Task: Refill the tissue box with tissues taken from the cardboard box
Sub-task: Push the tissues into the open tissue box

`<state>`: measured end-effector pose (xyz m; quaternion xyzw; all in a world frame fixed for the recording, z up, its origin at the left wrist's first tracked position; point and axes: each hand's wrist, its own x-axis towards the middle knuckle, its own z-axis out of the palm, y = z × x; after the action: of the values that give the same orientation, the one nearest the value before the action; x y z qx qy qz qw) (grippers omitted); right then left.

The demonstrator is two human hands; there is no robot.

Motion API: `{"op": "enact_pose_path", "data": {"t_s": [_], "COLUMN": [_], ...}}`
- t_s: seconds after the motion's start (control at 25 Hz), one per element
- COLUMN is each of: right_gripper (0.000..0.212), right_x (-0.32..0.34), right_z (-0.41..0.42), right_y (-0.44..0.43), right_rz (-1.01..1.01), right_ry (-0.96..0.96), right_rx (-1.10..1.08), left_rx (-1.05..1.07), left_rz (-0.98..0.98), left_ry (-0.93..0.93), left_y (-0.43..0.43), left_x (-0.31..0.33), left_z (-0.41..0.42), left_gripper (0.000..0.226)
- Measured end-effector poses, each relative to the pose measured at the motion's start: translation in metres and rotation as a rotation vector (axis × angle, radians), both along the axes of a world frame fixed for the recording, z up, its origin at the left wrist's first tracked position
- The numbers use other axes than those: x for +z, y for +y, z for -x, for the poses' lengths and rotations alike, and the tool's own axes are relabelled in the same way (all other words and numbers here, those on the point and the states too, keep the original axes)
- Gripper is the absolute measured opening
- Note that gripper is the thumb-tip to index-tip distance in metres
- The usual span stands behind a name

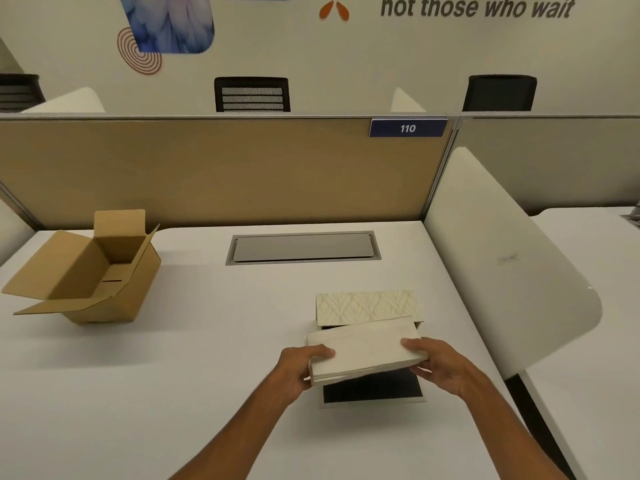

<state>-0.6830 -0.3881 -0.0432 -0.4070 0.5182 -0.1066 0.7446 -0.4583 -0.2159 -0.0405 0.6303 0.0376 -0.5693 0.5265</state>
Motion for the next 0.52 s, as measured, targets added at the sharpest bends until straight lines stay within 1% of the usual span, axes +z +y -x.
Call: {"op": "enact_pose_path", "data": {"t_s": [0.12, 0.24, 0.4, 0.52], "right_gripper": [0.050, 0.050, 0.043, 0.038], "right_x": [-0.019, -0.030, -0.038, -0.041], "right_z": [0.011, 0.014, 0.014, 0.009], "right_y": [-0.001, -0.001, -0.005, -0.007], "right_rz": [-0.044, -0.043, -0.028, -0.003], "right_ry": [0.064, 0.129, 0.163, 0.172], "right_rx": [-0.064, -0.106, -0.135, -0.116], "left_rx": [-0.040, -0.066, -0.122, -0.164], "left_rz": [-0.050, -0.105, -0.177, -0.250], "left_ry": [-0.024, -0.075, -0.187, -0.275], "left_y": [-0.012, -0.026, -0.042, -0.049], "left_x": [-0.012, -0.025, -0.039, -0.045], "left_z": [0.009, 0.013, 0.013, 0.011], "left_gripper": [0.051, 0.059, 0.069, 0.076]}}
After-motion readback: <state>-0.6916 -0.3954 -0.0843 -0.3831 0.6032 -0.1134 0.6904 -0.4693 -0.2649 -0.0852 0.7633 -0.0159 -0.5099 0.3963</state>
